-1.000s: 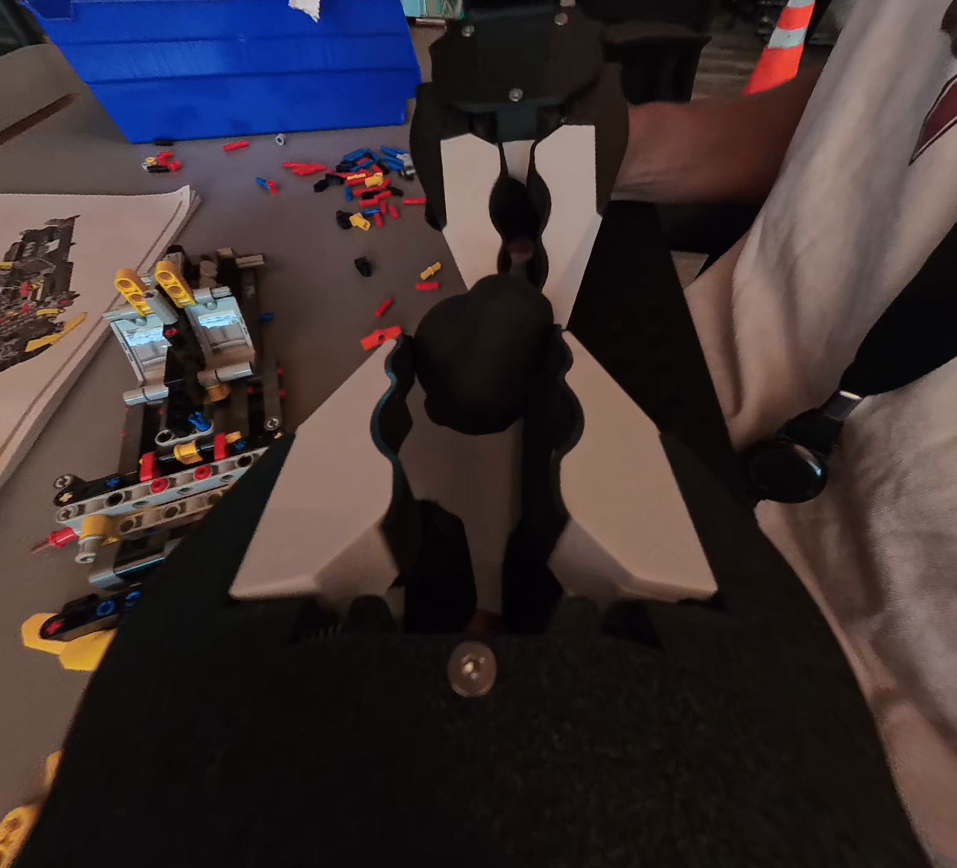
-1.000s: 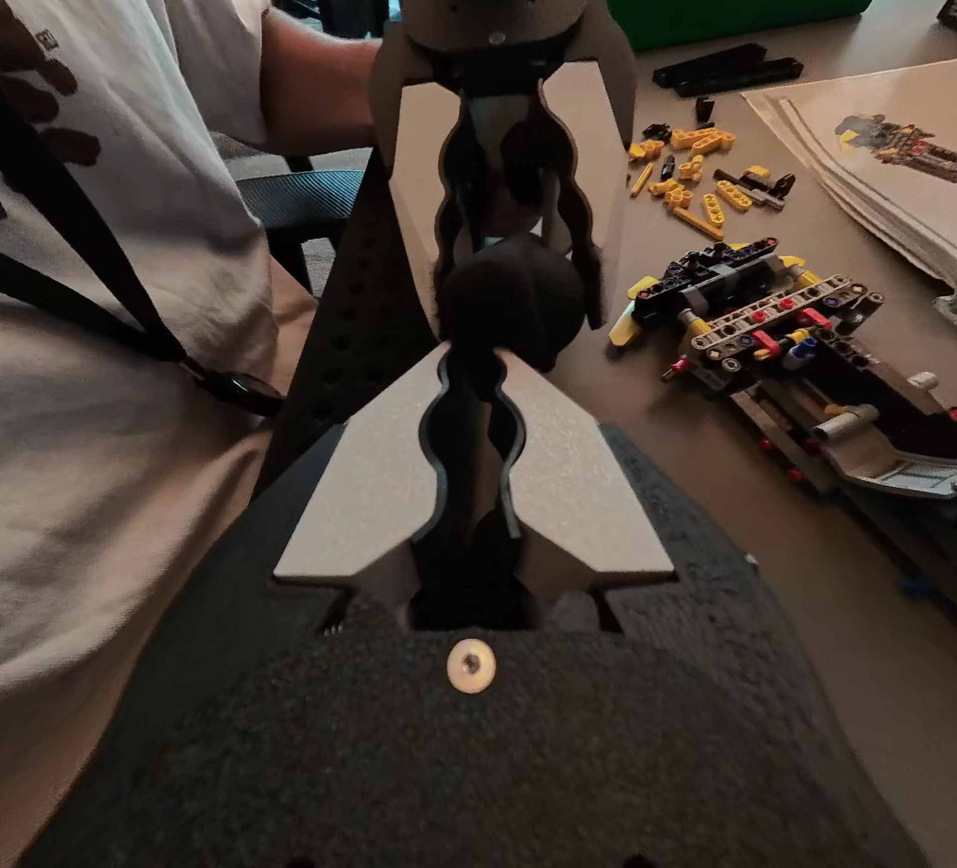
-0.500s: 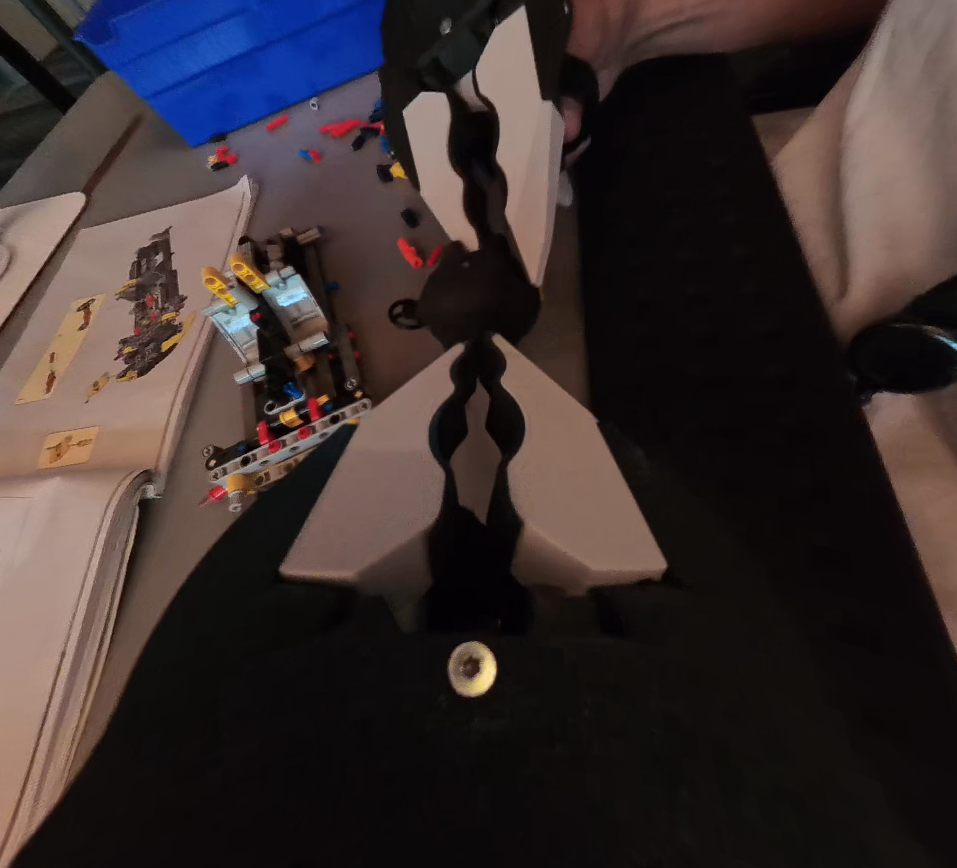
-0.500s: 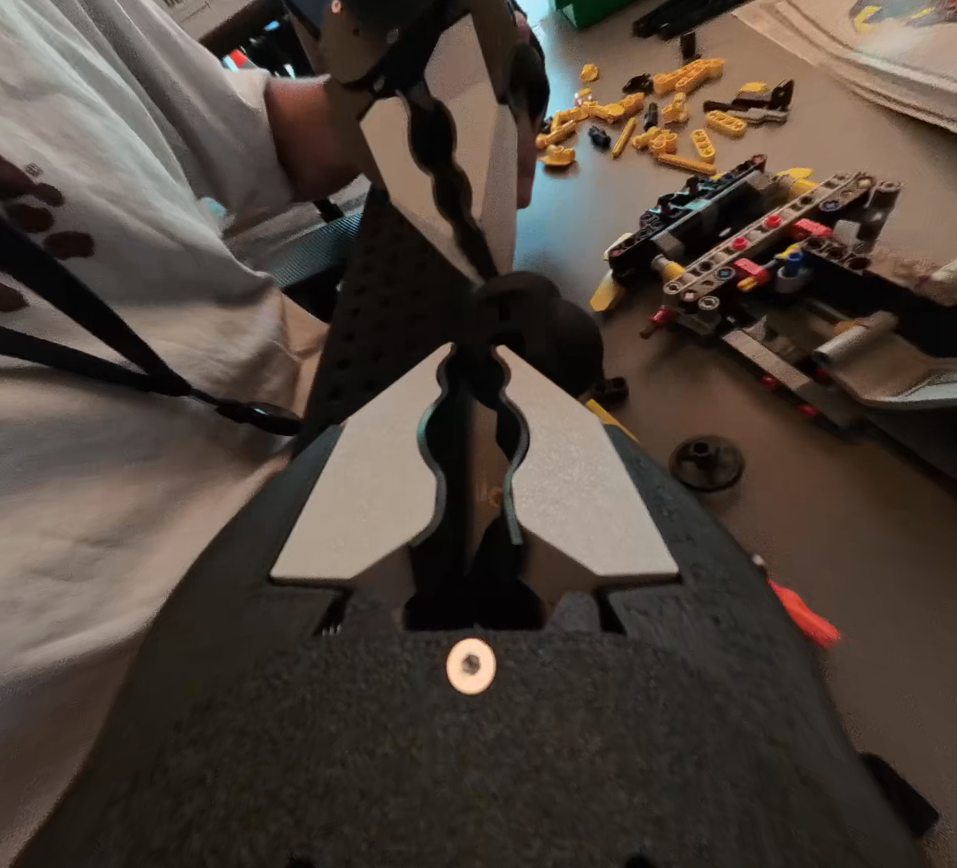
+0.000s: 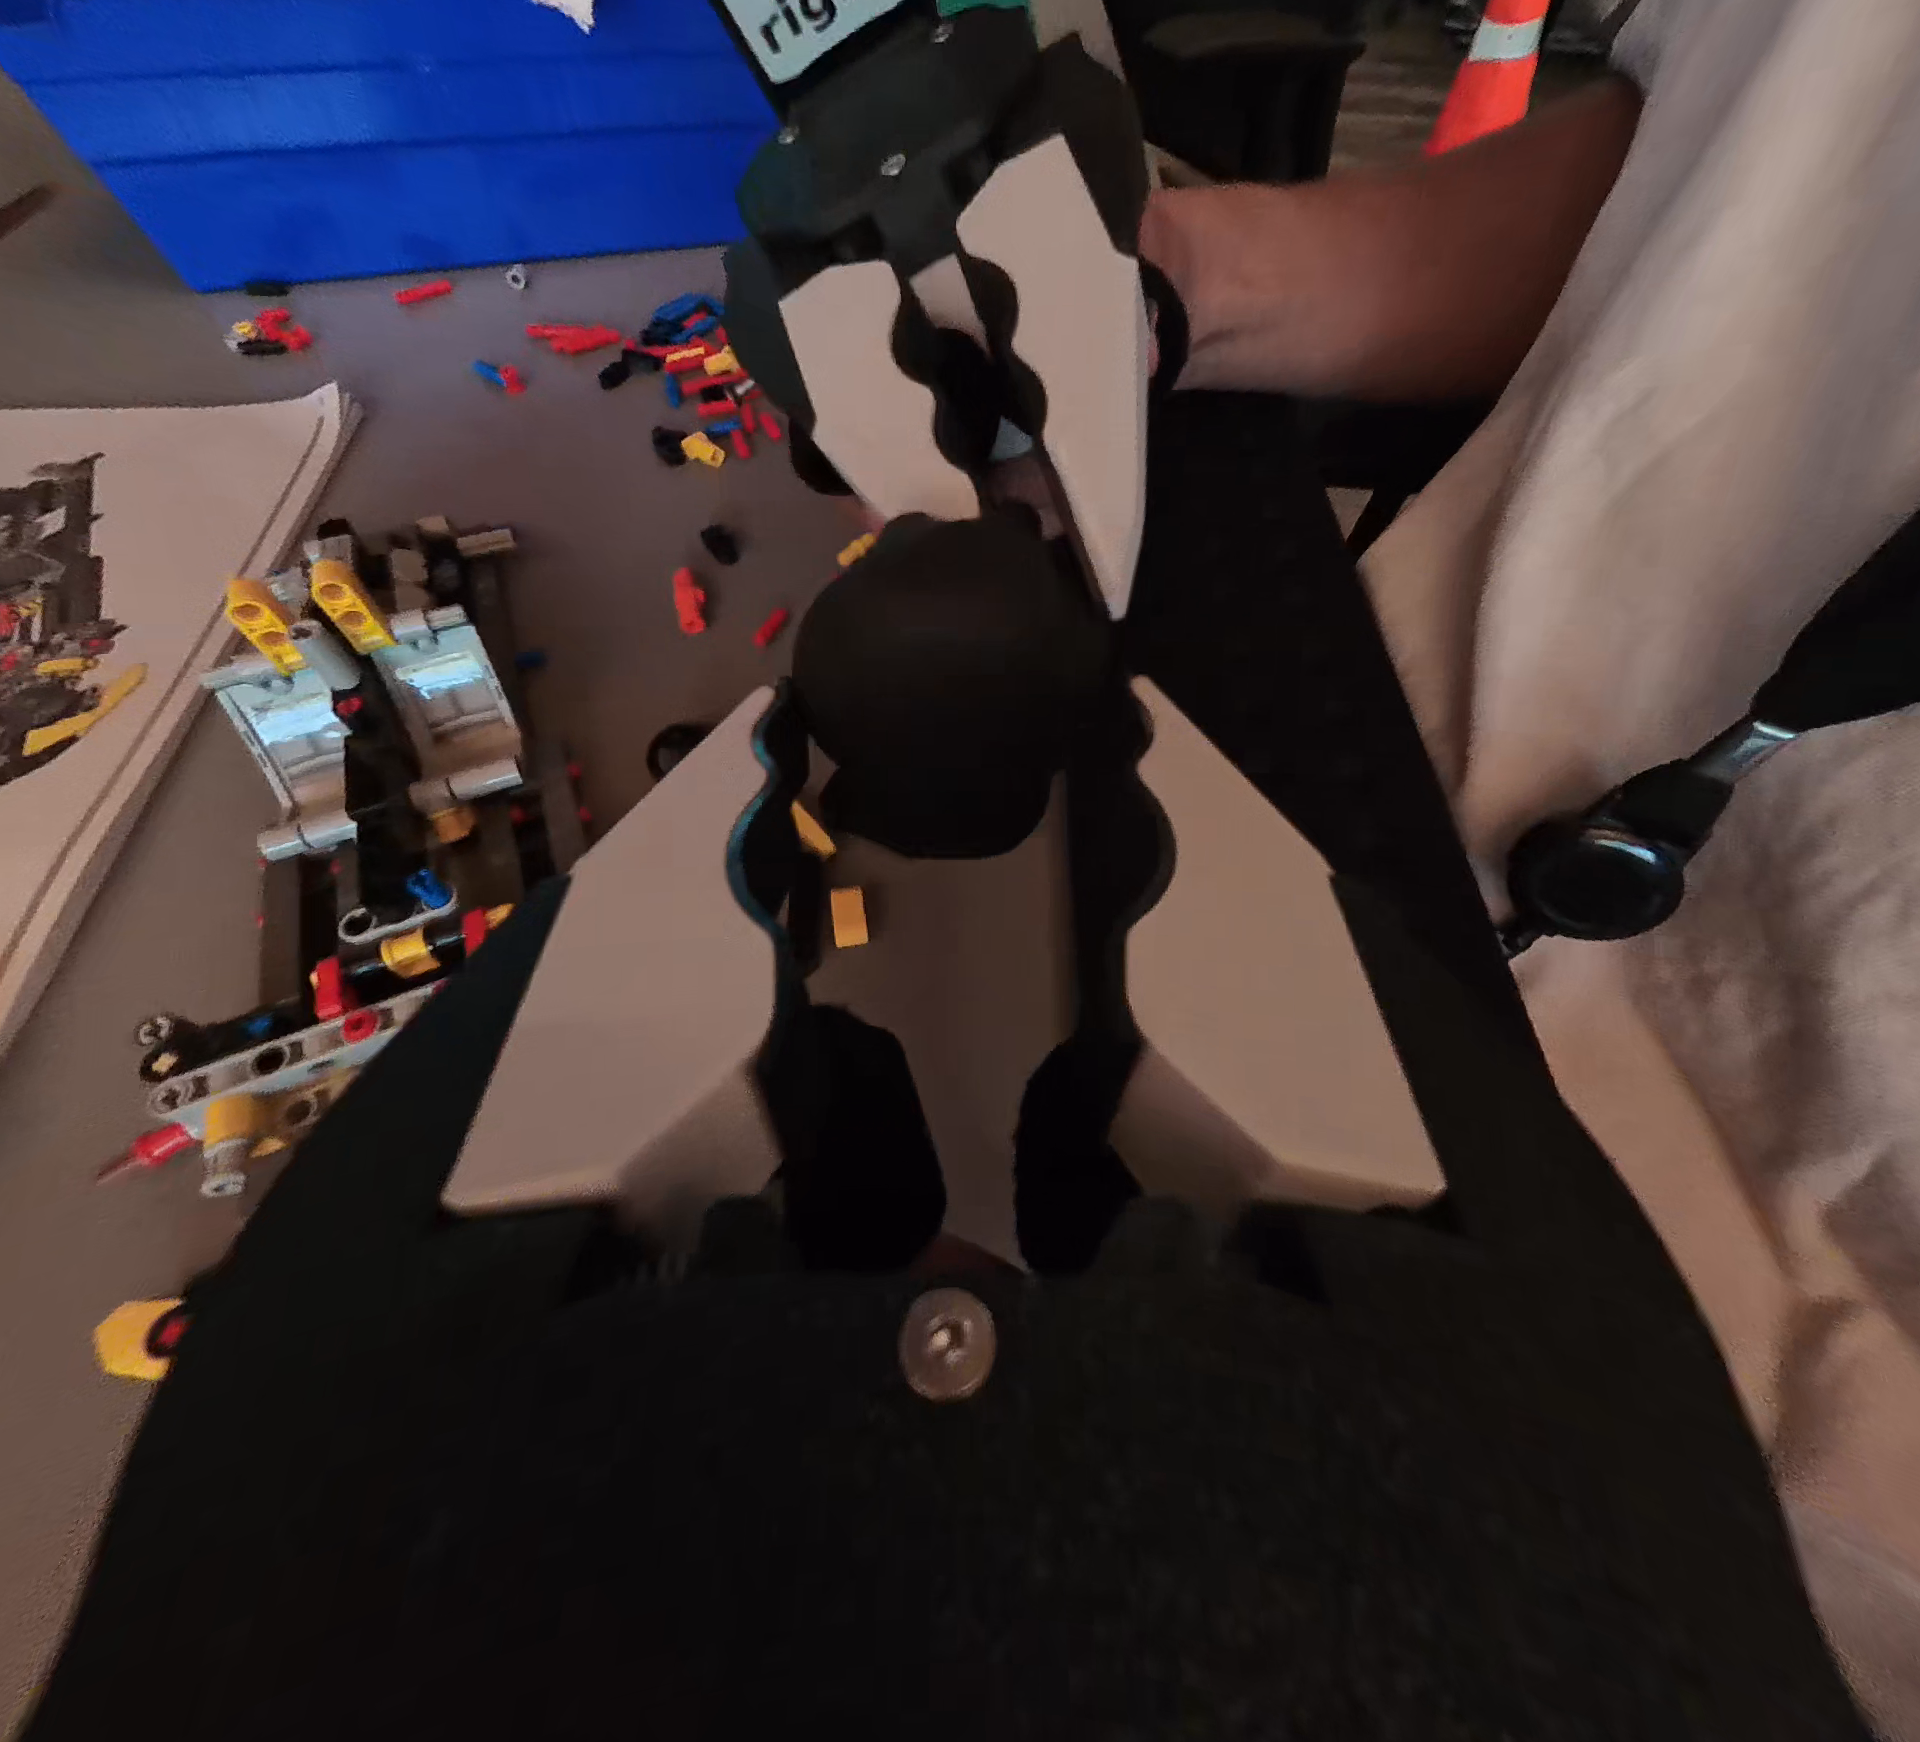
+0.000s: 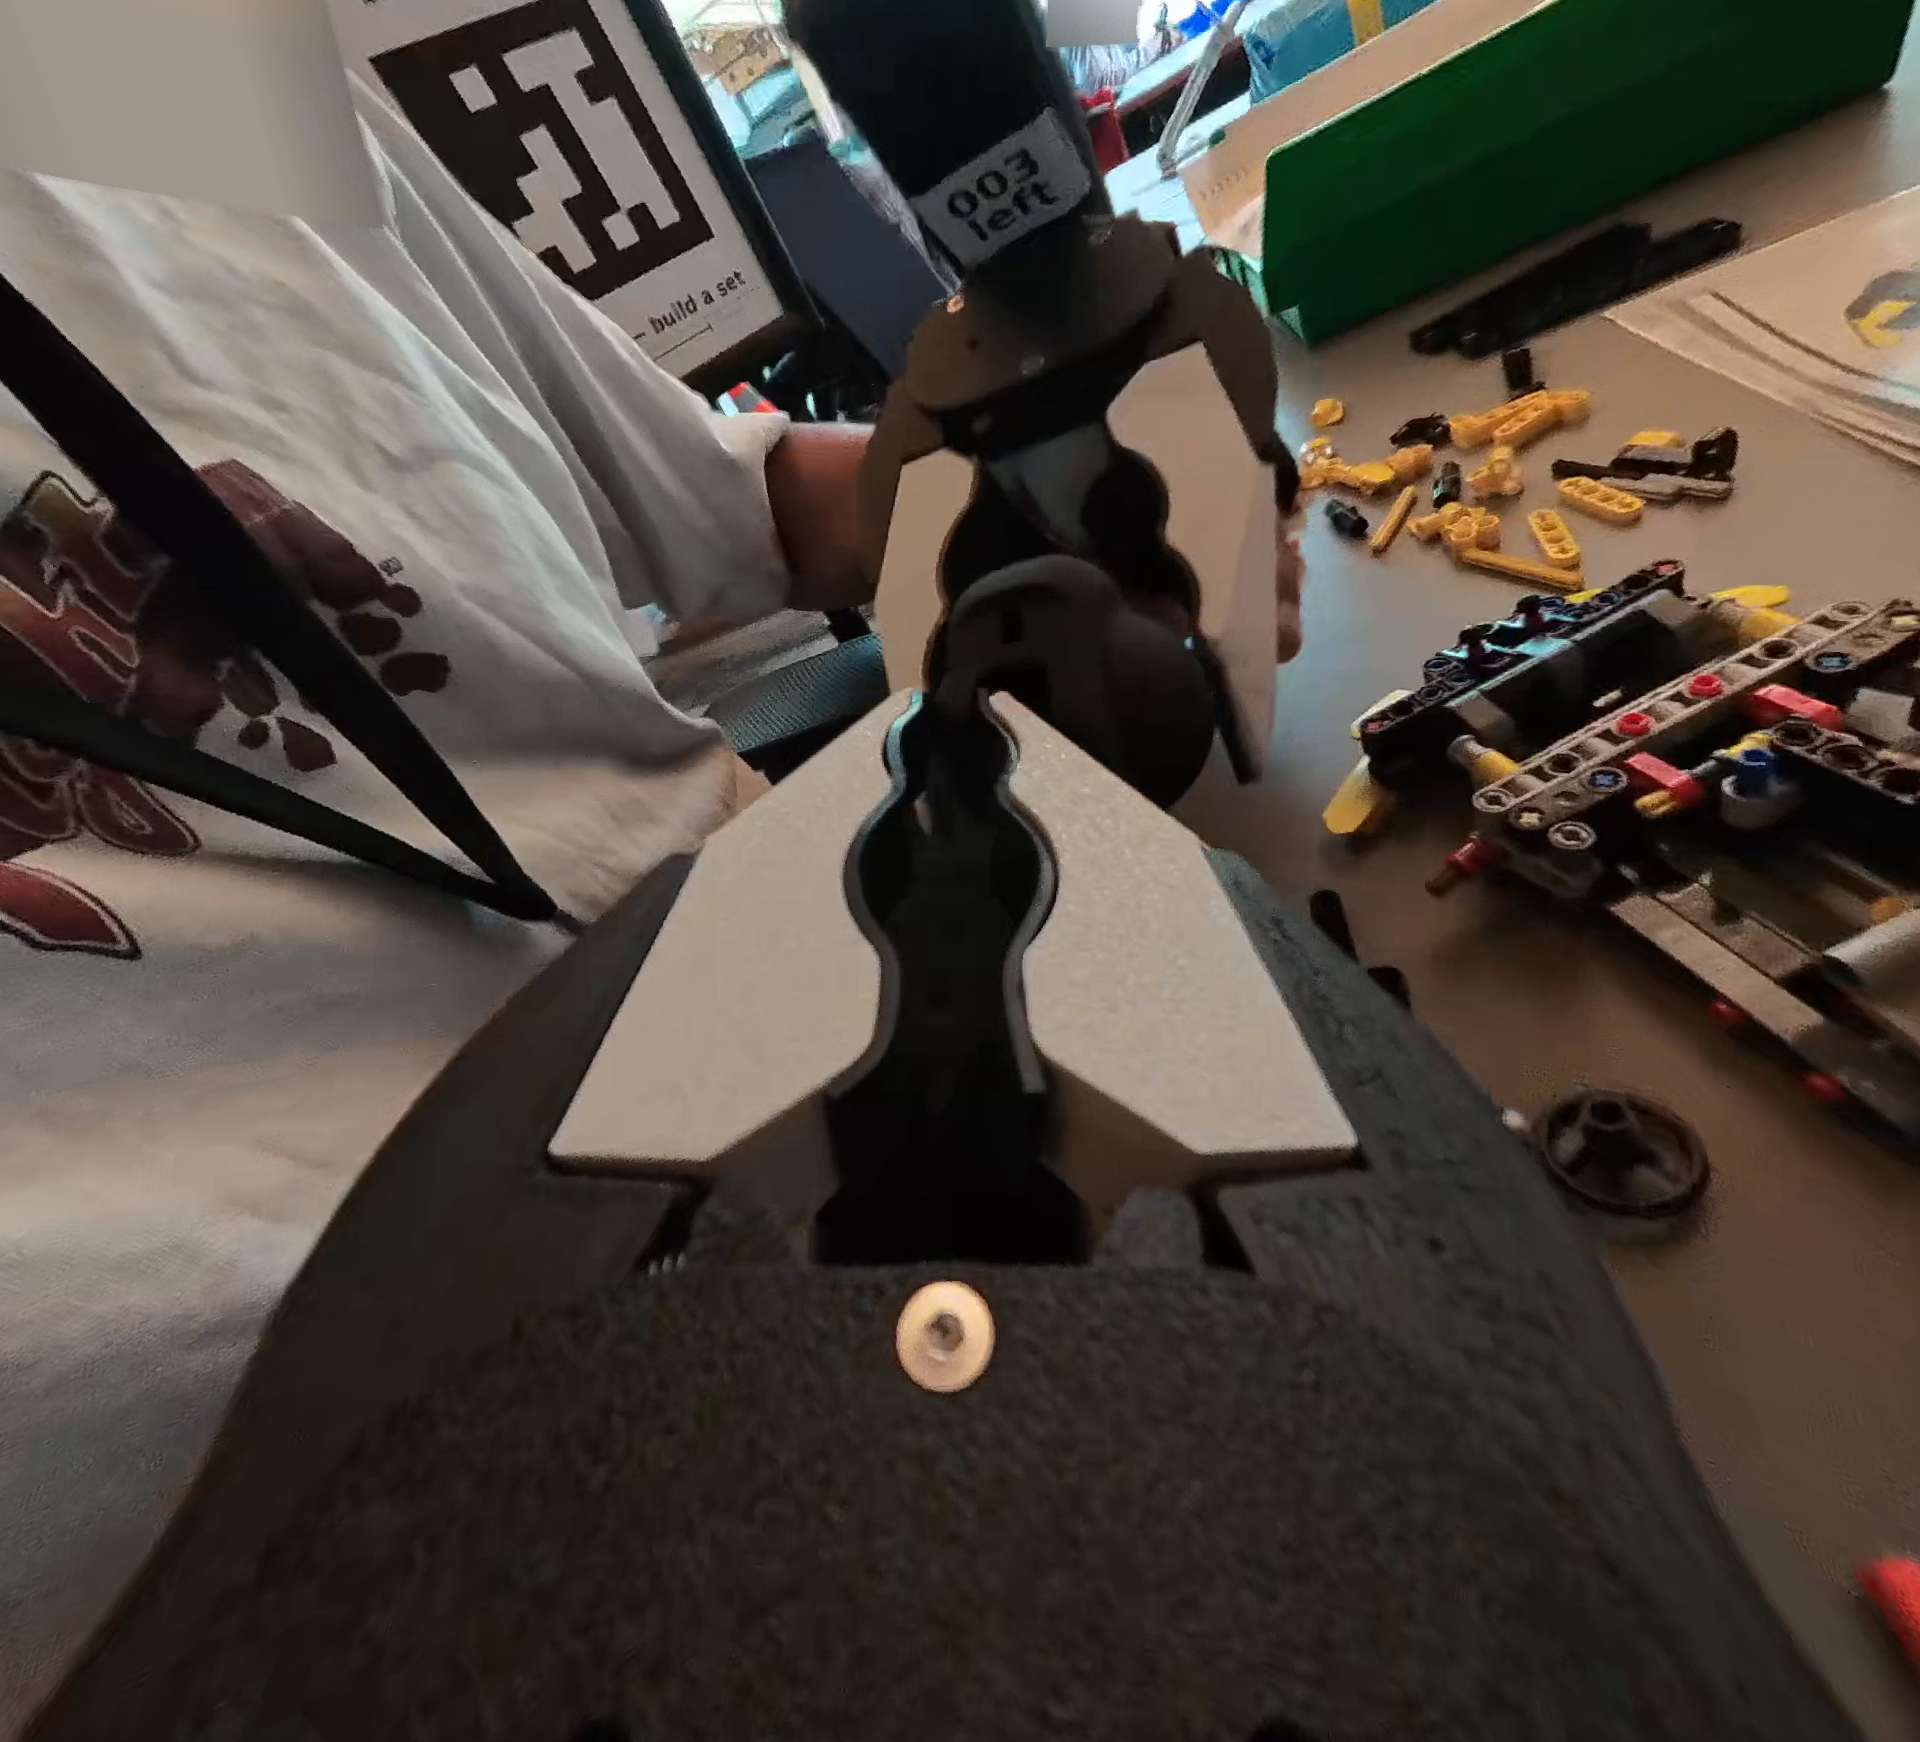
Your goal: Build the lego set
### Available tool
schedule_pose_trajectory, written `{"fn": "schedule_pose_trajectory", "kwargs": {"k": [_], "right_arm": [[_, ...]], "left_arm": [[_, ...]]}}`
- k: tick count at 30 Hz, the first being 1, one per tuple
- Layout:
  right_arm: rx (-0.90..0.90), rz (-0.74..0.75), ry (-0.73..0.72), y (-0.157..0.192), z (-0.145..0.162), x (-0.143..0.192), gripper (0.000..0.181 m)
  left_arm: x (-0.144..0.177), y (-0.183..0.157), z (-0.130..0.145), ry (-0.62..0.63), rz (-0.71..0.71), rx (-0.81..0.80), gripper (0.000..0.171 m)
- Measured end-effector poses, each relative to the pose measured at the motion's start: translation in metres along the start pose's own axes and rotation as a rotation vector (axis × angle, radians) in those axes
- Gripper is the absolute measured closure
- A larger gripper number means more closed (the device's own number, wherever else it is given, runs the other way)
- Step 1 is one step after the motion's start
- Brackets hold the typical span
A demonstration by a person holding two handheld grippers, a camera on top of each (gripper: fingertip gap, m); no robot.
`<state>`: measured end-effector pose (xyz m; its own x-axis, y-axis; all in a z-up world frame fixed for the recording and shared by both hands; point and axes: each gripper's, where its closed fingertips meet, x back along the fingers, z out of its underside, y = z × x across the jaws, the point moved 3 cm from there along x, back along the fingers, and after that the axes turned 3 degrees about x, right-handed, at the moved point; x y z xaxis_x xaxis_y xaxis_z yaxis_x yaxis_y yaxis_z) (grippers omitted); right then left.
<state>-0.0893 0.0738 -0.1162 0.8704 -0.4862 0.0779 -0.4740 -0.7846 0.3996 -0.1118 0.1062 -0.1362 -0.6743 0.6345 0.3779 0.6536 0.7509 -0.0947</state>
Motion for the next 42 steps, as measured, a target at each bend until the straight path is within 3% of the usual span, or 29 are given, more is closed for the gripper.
{"fn": "schedule_pose_trajectory", "kwargs": {"k": [4,6,10,13,18,23,28,31,36,42], "right_arm": [[-0.018,0.060,0.017,-0.008,0.006,0.004,0.167],[-0.006,0.109,0.044,-0.011,0.010,0.010,0.154],[0.047,0.242,-0.079,-0.011,-0.004,0.040,0.154],[0.093,0.391,-0.108,-0.019,-0.001,0.057,0.151],[0.147,0.488,-0.161,-0.021,-0.007,0.073,0.151],[0.312,0.503,-0.168,-0.016,-0.013,0.067,0.143],[0.366,0.517,-0.201,-0.010,-0.018,0.068,0.142],[0.344,0.526,-0.213,-0.011,-0.018,0.071,0.143],[0.343,0.529,-0.219,-0.009,-0.019,0.073,0.144],[0.392,0.525,-0.236,-0.004,-0.024,0.071,0.139]], "left_arm": [[0.004,0.007,0.001,0.057,-0.044,-0.029,0.121],[0.009,0.012,0.008,0.171,-0.064,-0.081,0.124],[0.025,0.027,0.003,0.404,-0.049,-0.146,0.125],[0.008,0.023,0.000,0.498,0.027,-0.137,0.124],[-0.009,0.043,-0.004,0.557,-0.013,-0.156,0.125],[-0.006,0.037,-0.041,0.373,0.255,0.171,0.124],[0.035,0.033,-0.111,-0.052,0.752,0.563,0.124],[0.049,0.036,-0.131,-0.258,0.833,0.598,0.125],[0.064,0.018,-0.150,-0.494,1.022,0.604,0.126],[0.057,-0.001,-0.156,-0.586,1.118,0.574,0.126]]}}
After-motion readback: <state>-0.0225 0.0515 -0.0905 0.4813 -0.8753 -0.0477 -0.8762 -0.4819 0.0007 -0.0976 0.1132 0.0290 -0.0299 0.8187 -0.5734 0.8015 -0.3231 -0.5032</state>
